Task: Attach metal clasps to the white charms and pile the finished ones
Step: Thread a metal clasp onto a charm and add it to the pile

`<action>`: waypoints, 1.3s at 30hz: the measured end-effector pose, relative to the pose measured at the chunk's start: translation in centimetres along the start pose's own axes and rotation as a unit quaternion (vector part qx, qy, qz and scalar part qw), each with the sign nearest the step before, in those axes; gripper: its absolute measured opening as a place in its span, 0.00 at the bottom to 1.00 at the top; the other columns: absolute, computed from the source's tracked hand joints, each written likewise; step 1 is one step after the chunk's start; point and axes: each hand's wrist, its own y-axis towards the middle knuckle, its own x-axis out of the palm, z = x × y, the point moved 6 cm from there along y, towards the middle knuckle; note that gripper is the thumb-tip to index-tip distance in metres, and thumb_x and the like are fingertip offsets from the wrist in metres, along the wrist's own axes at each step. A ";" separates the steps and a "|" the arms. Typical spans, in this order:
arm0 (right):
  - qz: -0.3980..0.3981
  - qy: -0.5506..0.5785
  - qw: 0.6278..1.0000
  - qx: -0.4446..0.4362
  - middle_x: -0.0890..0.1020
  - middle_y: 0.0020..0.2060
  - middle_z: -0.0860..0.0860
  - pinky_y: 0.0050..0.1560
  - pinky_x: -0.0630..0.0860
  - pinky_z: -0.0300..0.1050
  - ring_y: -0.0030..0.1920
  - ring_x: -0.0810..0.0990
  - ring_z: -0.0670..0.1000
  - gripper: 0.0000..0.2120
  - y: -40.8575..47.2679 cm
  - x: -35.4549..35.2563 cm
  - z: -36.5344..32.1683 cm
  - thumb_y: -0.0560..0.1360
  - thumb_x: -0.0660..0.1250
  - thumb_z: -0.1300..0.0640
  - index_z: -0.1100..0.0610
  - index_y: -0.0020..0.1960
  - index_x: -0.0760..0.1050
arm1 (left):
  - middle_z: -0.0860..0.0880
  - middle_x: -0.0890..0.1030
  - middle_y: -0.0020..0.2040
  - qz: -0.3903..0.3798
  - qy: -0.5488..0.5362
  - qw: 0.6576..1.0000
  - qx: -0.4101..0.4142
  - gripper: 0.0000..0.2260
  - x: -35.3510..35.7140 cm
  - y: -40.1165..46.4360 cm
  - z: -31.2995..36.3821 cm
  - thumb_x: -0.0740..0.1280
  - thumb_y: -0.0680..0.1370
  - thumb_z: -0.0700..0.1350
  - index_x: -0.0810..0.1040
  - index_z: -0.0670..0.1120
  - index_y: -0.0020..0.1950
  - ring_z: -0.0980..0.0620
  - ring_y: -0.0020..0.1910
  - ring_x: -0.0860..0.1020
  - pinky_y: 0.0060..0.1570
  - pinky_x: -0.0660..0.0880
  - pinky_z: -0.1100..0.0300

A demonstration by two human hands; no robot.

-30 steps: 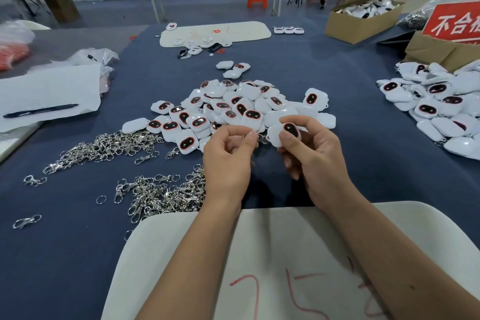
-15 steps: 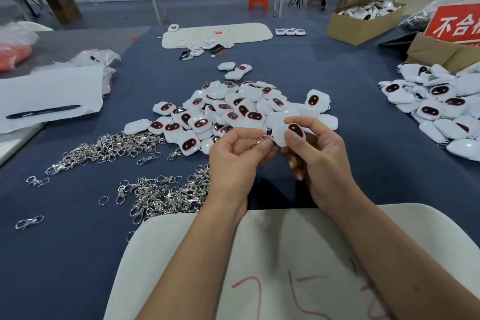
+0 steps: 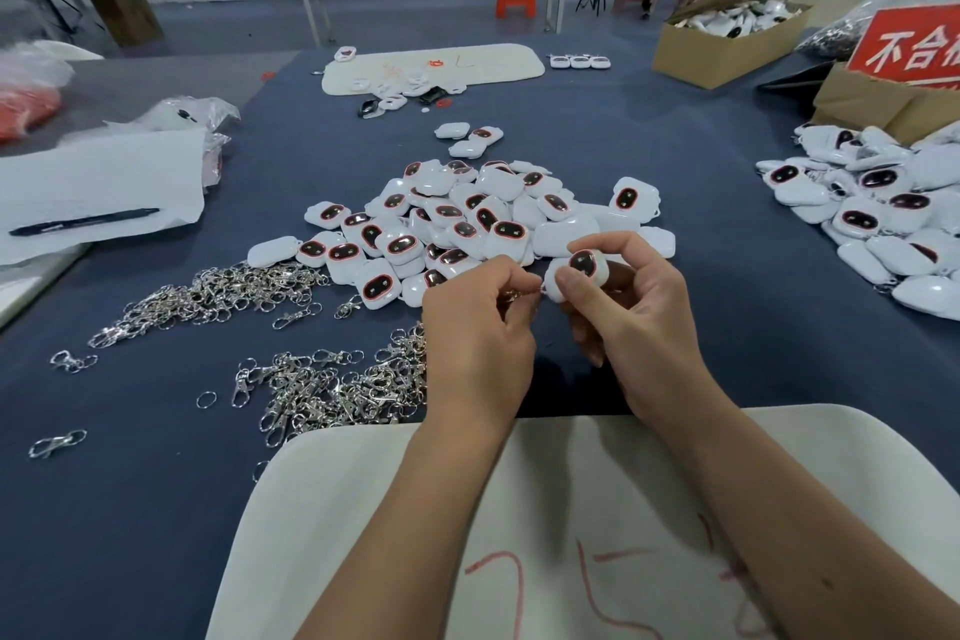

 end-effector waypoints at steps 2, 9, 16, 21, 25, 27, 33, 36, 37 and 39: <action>0.007 0.000 1.000 0.001 0.81 0.33 0.52 0.23 0.67 0.40 0.26 0.72 0.51 0.09 0.0 -0.1 0.0 0.78 0.74 0.58 0.57 0.56 0.78 | 0.55 0.84 0.37 0.016 -0.028 0.999 -0.032 0.05 -0.2 -0.1 -0.3 0.75 0.74 0.36 0.85 0.46 0.43 0.58 0.36 0.80 0.40 0.77 0.63; 0.058 0.000 0.998 0.005 0.76 0.32 0.49 0.24 0.68 0.39 0.29 0.72 0.48 0.09 0.1 -0.7 0.2 0.76 0.70 0.58 0.57 0.54 0.77 | 0.55 0.82 0.35 0.023 -0.066 0.996 -0.058 0.05 -0.3 0.1 -0.4 0.75 0.75 0.37 0.85 0.47 0.43 0.57 0.36 0.79 0.41 0.76 0.65; 0.045 0.011 0.999 0.015 0.79 0.38 0.47 0.25 0.71 0.41 0.37 0.79 0.49 0.07 0.4 -0.5 0.5 0.76 0.67 0.60 0.53 0.54 0.75 | 0.49 0.82 0.38 0.043 -0.214 0.962 -0.165 0.08 0.2 0.4 -2.2 0.72 0.77 0.33 0.82 0.45 0.45 0.55 0.37 0.80 0.42 0.79 0.63; 0.031 0.022 0.999 0.006 0.81 0.43 0.48 0.29 0.73 0.41 0.41 0.80 0.47 0.13 0.4 -0.3 0.4 0.82 0.62 0.68 0.51 0.55 0.76 | 0.50 0.82 0.40 0.037 -0.181 0.974 -0.131 0.10 0.2 0.4 -2.0 0.69 0.77 0.30 0.82 0.46 0.45 0.58 0.38 0.78 0.45 0.76 0.66; 0.042 0.053 0.997 0.023 0.81 0.44 0.50 0.29 0.72 0.42 0.40 0.80 0.48 0.11 0.5 -0.5 0.6 0.79 0.63 0.64 0.49 0.53 0.76 | 0.51 0.81 0.40 0.013 -0.171 0.979 -0.107 0.12 0.3 0.4 -1.4 0.68 0.78 0.30 0.82 0.48 0.46 0.58 0.39 0.78 0.46 0.77 0.66; 0.041 0.047 0.998 0.024 0.80 0.42 0.50 0.28 0.72 0.43 0.39 0.79 0.49 0.10 0.5 -0.5 0.6 0.77 0.62 0.61 0.49 0.52 0.77 | 0.50 0.82 0.40 0.007 -0.199 0.973 -0.116 0.12 0.4 0.4 -1.2 0.67 0.79 0.29 0.81 0.46 0.47 0.58 0.39 0.81 0.45 0.78 0.66; 0.029 0.045 0.998 0.030 0.78 0.41 0.51 0.26 0.70 0.45 0.37 0.79 0.51 0.10 0.4 -0.3 0.7 0.74 0.59 0.61 0.53 0.50 0.76 | 0.45 0.81 0.41 -0.007 -0.281 0.951 -0.130 0.07 0.7 0.2 -0.7 0.64 0.80 0.27 0.79 0.37 0.50 0.57 0.37 0.83 0.42 0.77 0.69; 0.026 0.033 0.999 0.025 0.78 0.43 0.55 0.26 0.70 0.45 0.38 0.79 0.51 0.08 0.4 -0.3 0.7 0.74 0.60 0.60 0.55 0.50 0.75 | 0.46 0.81 0.40 -0.009 -0.292 0.948 -0.127 0.06 0.8 0.2 -0.7 0.64 0.80 0.27 0.79 0.34 0.52 0.57 0.37 0.83 0.42 0.77 0.69; 0.022 0.023 0.999 0.023 0.78 0.44 0.57 0.27 0.70 0.45 0.39 0.79 0.51 0.07 0.4 -0.3 0.6 0.74 0.60 0.60 0.55 0.50 0.75 | 0.46 0.81 0.40 -0.009 -0.296 0.947 -0.127 0.06 0.8 0.2 -0.7 0.64 0.80 0.27 0.79 0.34 0.53 0.57 0.37 0.83 0.42 0.77 0.69; 0.015 0.006 1.000 0.016 0.80 0.46 0.61 0.27 0.70 0.44 0.40 0.79 0.52 0.05 0.4 -0.3 0.5 0.74 0.62 0.59 0.56 0.49 0.75 | 0.50 0.82 0.38 -0.009 -0.303 0.944 -0.128 0.05 0.7 0.3 -0.8 0.64 0.80 0.28 0.79 0.34 0.53 0.57 0.37 0.83 0.42 0.77 0.68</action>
